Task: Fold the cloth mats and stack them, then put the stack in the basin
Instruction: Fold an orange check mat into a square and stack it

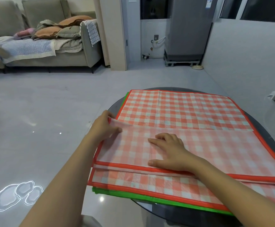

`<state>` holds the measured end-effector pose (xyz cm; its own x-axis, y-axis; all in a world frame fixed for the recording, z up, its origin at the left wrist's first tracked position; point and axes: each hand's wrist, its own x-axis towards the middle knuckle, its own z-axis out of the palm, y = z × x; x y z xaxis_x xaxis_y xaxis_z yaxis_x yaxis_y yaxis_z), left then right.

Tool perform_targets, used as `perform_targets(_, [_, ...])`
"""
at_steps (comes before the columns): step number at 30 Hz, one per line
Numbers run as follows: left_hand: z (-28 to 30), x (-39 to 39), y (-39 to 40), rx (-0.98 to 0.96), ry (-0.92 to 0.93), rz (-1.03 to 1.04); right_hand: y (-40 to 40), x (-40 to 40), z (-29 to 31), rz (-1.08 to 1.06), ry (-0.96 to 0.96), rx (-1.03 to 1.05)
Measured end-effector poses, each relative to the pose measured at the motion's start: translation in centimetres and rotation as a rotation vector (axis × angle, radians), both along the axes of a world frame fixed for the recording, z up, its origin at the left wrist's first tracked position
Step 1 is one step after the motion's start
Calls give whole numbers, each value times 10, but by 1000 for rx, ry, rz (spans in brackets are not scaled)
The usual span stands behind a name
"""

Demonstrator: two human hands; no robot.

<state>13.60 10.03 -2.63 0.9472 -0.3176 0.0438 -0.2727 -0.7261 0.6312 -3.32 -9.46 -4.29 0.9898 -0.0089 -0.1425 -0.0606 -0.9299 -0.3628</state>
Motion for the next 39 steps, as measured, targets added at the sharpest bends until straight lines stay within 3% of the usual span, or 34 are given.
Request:
perform_targets(7, [16, 0, 18, -481, 332, 122, 2, -2, 6, -15, 42, 33])
perform_targets(15, [59, -16, 7, -732, 626, 43, -2, -11, 7, 12, 17, 69])
perform_targets(20, [79, -36, -21, -762, 767, 44, -21, -30, 15, -152, -93, 351])
perform_targets(30, [64, -83, -122, -914, 743, -181, -61, -62, 39, -468, -290, 860])
perform_targets(36, [28, -112, -164, -832, 606, -57, -71, -80, 40, -559, -212, 861])
perform_targets(39, [10, -120, -178, -800, 595, -22, -72, -87, 33, -581, -169, 726])
